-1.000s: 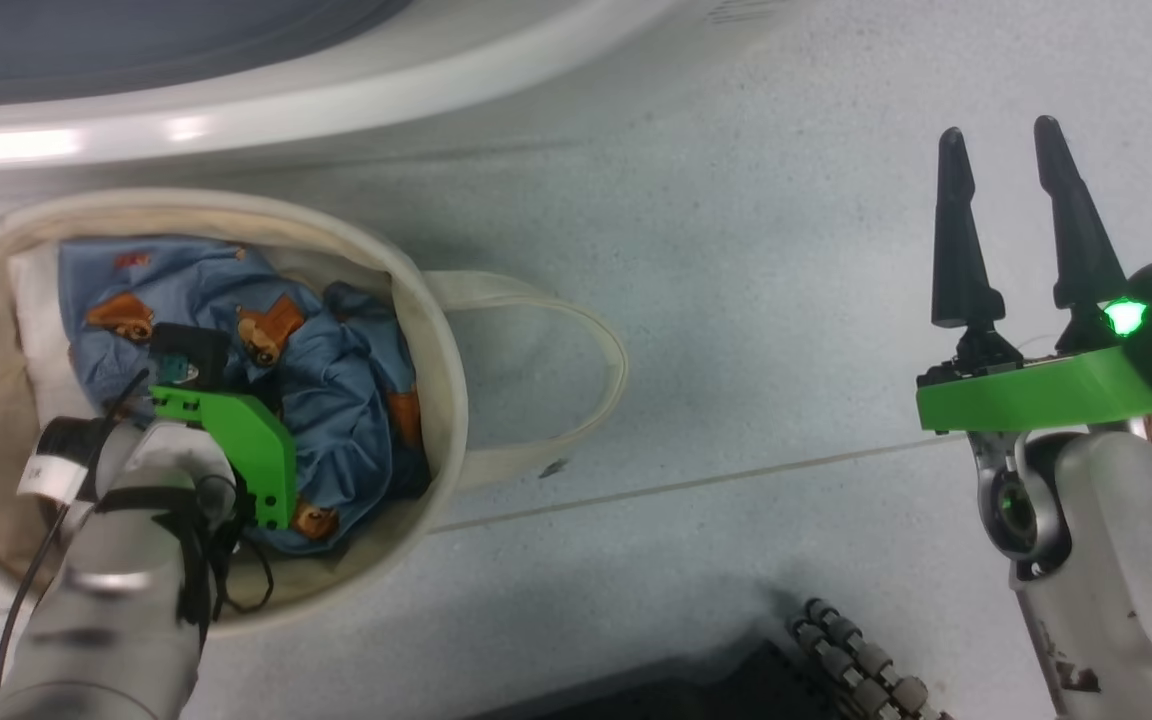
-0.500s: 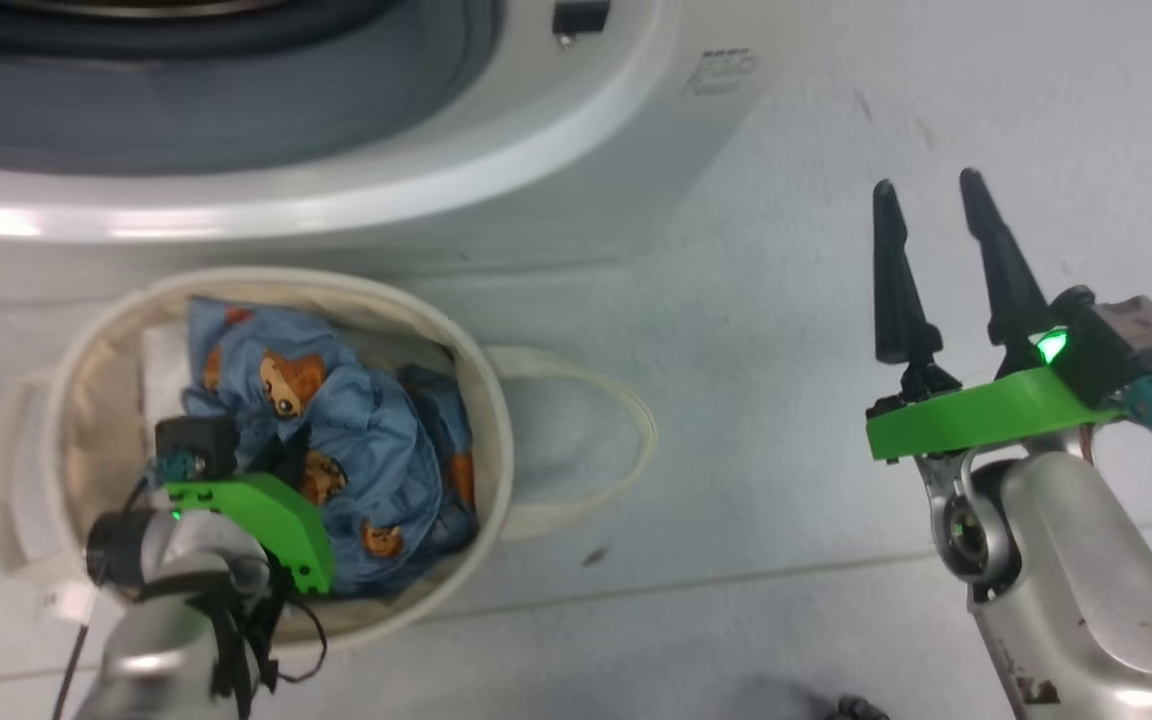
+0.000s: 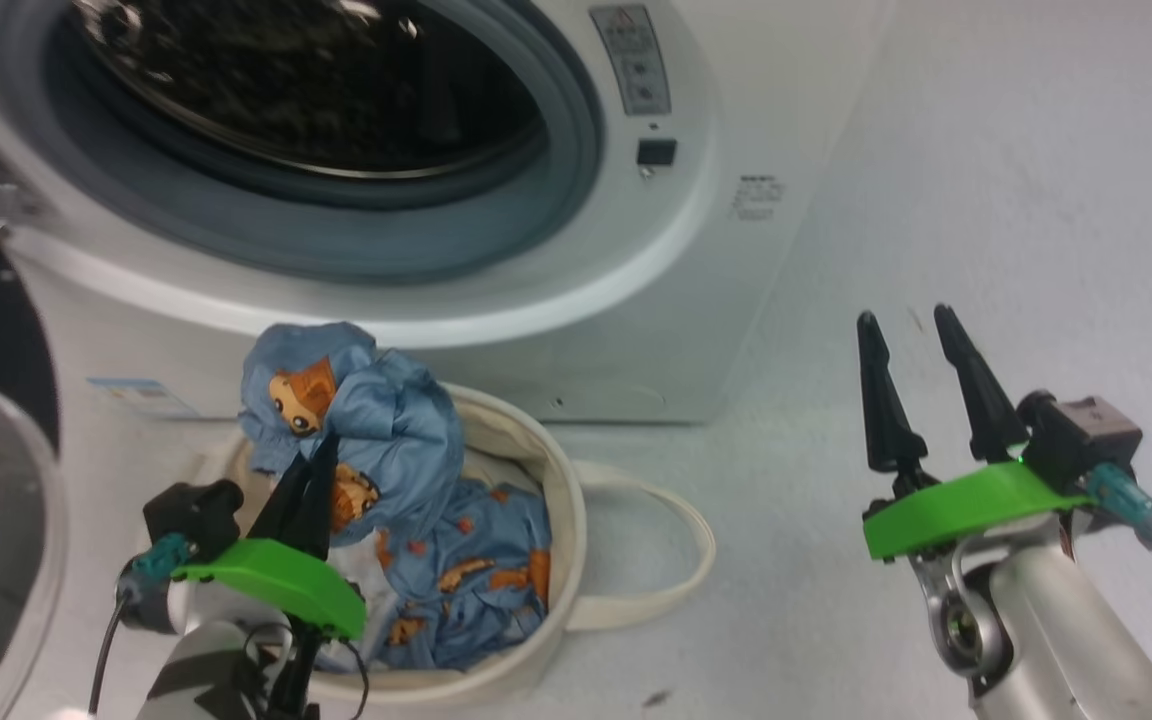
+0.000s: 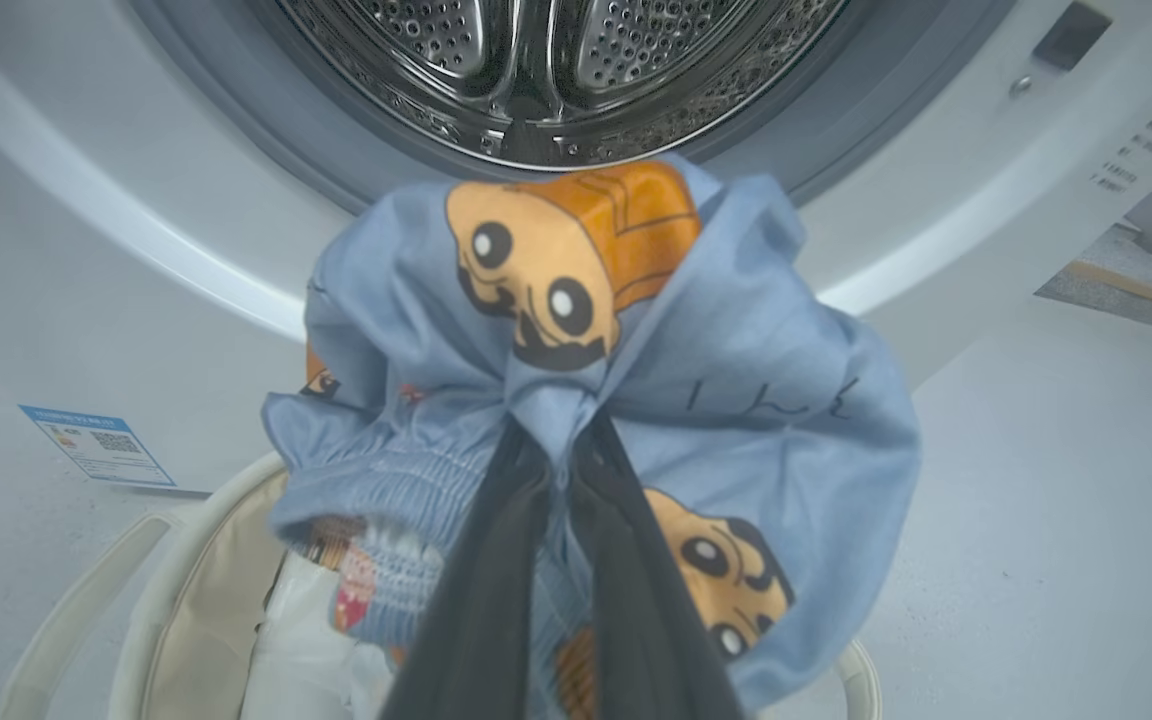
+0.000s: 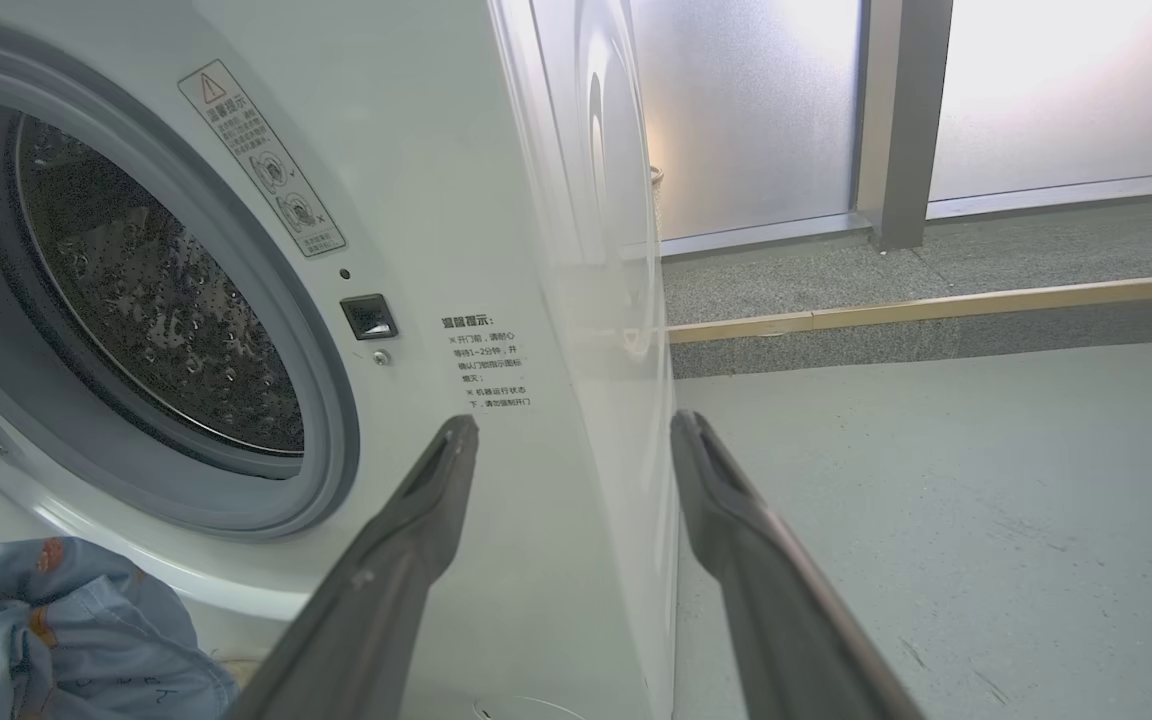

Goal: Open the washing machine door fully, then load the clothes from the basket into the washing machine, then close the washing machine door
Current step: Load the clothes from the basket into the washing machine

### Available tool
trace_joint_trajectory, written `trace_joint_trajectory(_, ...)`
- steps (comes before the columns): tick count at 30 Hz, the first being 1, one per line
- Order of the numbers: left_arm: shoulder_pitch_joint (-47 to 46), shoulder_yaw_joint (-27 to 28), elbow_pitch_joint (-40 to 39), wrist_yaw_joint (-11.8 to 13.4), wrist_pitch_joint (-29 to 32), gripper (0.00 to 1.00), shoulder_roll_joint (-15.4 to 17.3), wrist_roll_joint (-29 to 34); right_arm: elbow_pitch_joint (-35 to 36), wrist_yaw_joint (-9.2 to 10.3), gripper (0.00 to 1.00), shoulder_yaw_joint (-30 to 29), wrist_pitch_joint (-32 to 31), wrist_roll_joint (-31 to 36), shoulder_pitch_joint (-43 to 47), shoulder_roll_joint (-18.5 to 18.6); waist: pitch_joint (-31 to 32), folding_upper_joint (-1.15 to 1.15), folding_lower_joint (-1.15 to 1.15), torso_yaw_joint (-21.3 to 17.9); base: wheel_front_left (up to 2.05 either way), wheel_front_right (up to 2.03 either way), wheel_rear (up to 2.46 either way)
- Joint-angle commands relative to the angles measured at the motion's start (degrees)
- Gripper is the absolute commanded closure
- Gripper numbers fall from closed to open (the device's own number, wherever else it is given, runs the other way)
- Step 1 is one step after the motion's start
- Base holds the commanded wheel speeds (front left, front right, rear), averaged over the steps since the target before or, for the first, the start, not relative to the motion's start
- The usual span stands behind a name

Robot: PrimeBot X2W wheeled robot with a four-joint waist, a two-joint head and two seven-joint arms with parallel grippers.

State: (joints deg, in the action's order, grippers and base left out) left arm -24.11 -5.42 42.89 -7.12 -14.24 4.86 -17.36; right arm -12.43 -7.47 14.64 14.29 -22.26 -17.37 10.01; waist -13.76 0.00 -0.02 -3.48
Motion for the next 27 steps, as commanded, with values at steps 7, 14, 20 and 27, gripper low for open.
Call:
trace_joint_trajectory(7, 3.9, 1.9, -13.1, -0.3, -0.7, 1.00, -0.4, -1.5, 1.2, -0.02, 0.00, 1.0, 0.7, -1.1, 2.8, 0.8, 6.6, 0.00, 0.02, 4.0, 0.00, 0.00, 0.00)
trace_joint_trajectory(14, 4.8, 1.0, -17.4, -0.3, -0.8, 1.00, -0.9, -2.0, 1.0, -0.02, 0.00, 1.5, 0.7, -1.2, 3.5, 1.5, 8.3, 0.00, 0.02, 3.8, 0.00, 0.00, 0.00)
trace_joint_trajectory(20, 2.1, 1.6, -16.9, 0.0, -0.8, 1.00, -0.6, -2.0, 0.9, -0.02, 0.00, 1.8, 0.7, -1.4, 3.5, 1.9, 7.6, 0.00, 0.02, 2.1, 0.00, 0.00, 0.00)
trace_joint_trajectory(27, -9.0, 2.9, -9.7, 0.5, -0.8, 1.00, 1.3, -1.5, 2.3, -0.02, 0.00, 1.5, 0.7, -0.8, 2.4, 2.5, 3.5, 0.00, 0.02, -1.8, 0.00, 0.00, 0.00)
